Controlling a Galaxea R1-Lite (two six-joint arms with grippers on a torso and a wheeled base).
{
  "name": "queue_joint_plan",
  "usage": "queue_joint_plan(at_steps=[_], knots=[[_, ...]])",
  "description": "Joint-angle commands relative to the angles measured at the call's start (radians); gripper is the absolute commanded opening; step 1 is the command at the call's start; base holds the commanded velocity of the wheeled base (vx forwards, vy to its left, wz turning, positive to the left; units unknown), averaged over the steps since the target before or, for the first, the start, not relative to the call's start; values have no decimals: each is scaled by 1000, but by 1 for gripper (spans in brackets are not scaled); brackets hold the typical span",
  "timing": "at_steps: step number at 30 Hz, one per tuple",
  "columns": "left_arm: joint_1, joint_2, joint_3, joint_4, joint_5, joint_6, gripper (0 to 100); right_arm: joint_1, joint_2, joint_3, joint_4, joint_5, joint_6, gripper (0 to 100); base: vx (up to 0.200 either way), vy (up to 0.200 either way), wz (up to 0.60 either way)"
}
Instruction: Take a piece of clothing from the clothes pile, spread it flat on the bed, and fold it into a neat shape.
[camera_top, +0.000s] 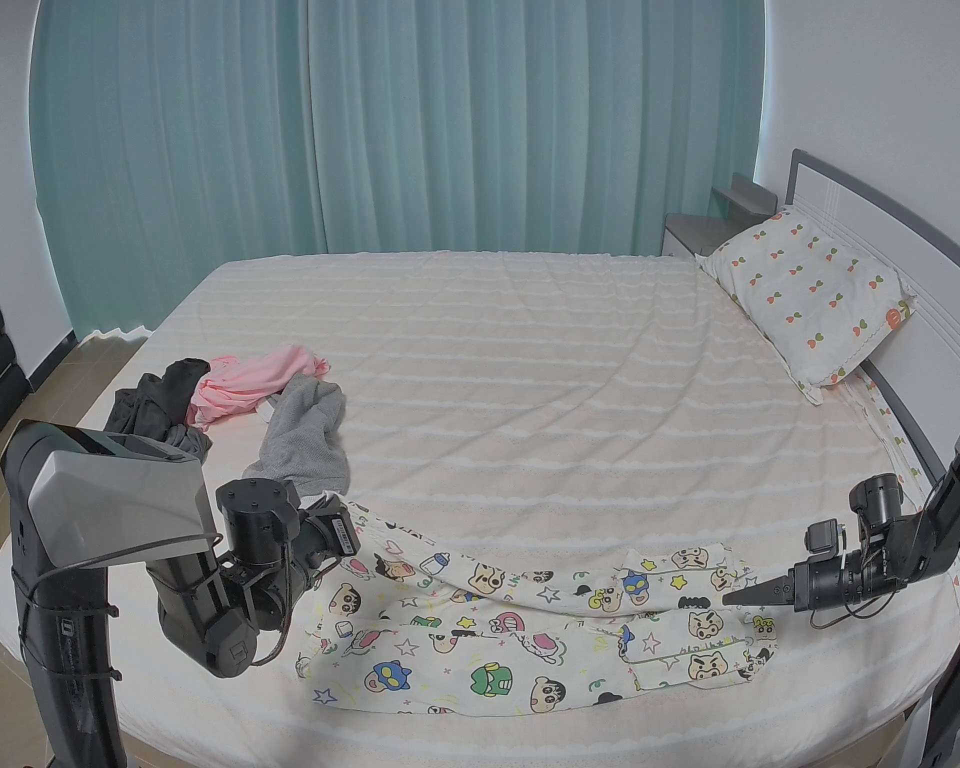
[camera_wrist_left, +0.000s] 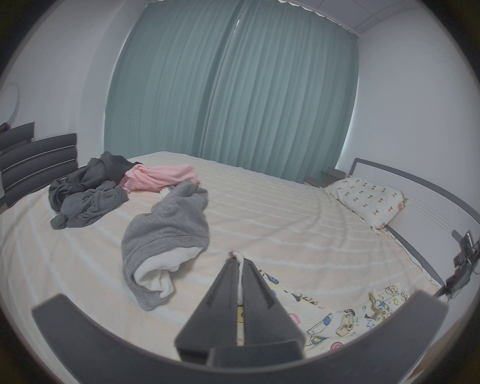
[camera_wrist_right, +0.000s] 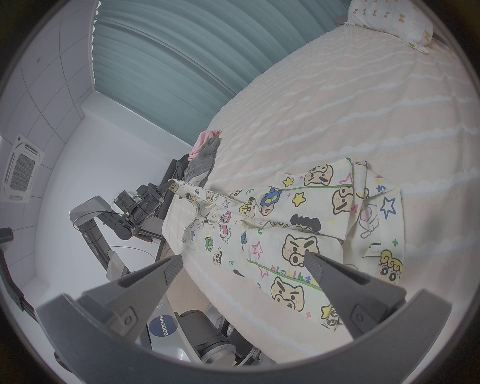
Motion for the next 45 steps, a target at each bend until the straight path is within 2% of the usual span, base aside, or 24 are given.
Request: queue_joint_plan(at_steps=[1,6,16,21,25,30,34,37,45], knots=[[1,-1,-30,0,-8,35,0,0,2,0,-1,0,-1,100,0,0,0],[21,-8,-49,0,-26,165,0,5,2,0,-1,0,-1,100,0,0,0],[24,-34,-63,0,-32,283,0,6,2,2,1,0,-1,100,0,0,0],[15,-31,-30,-2,-37,289,0,6,0,2,1,0,-1,100,0,0,0],[16,-31,10,-2,-69,291,0,6,2,2,-1,0,-1,100,0,0,0],[45,-27,151,-79,-117,303,0,6,0,2,1,0,-1,100,0,0,0],[68,-12,253,-89,-157,349,0,8,0,3,1,0,-1,100,0,0,0],[65,-9,314,-89,-174,349,0,6,2,3,1,0,-1,100,0,0,0],[55,48,354,-89,-172,352,0,11,0,5,1,-1,-1,100,0,0,0]])
